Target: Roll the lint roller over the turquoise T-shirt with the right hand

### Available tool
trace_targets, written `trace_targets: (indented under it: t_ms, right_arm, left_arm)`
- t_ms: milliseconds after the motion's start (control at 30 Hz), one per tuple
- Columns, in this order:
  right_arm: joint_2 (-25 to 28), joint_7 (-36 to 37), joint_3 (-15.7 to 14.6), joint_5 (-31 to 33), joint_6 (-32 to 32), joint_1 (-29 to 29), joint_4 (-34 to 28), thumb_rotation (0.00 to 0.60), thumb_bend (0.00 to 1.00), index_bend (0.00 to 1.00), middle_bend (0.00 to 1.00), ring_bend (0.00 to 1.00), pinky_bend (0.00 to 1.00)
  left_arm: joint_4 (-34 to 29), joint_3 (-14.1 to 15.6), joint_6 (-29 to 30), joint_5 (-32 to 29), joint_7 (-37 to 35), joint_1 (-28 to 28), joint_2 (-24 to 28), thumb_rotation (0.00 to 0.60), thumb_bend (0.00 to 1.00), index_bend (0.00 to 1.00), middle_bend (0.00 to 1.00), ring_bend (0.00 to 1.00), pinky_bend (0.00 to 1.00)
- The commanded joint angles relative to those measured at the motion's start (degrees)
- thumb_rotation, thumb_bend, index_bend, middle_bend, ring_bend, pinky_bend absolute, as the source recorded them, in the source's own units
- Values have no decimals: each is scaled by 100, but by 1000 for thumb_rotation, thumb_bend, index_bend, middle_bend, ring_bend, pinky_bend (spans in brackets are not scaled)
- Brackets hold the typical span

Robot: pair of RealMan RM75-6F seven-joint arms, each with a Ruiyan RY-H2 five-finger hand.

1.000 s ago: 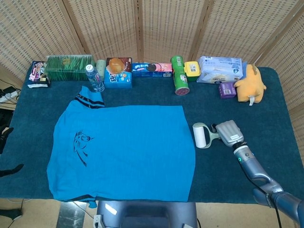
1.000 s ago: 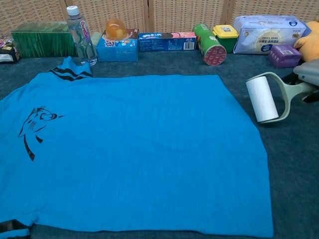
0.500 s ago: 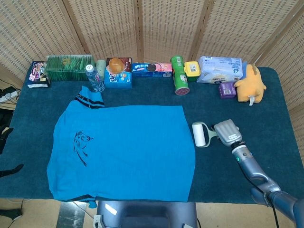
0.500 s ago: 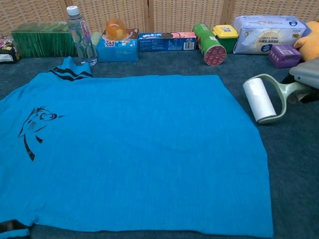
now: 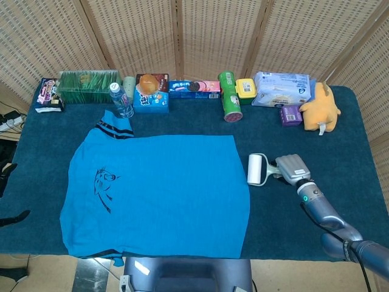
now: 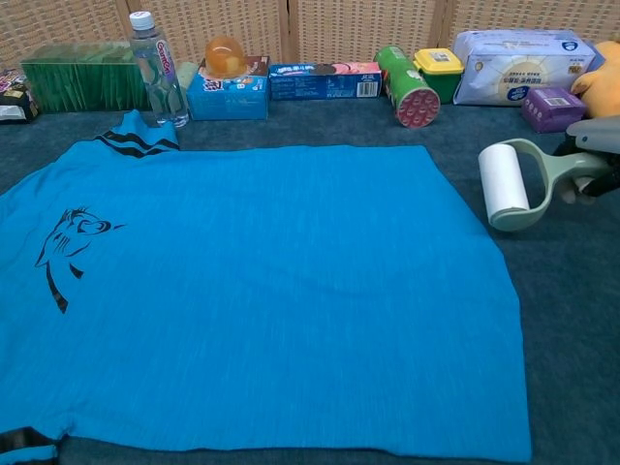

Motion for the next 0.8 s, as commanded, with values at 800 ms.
trace_targets:
  t_ms: [800]
  right_arm:
    - [869,-1592,-58,2437,-1318,1718,-1588,600,1000,676,701,989,1000]
  left_arm:
    - [25,33,23,114,-123,21,53,600,115,0,0,0,80]
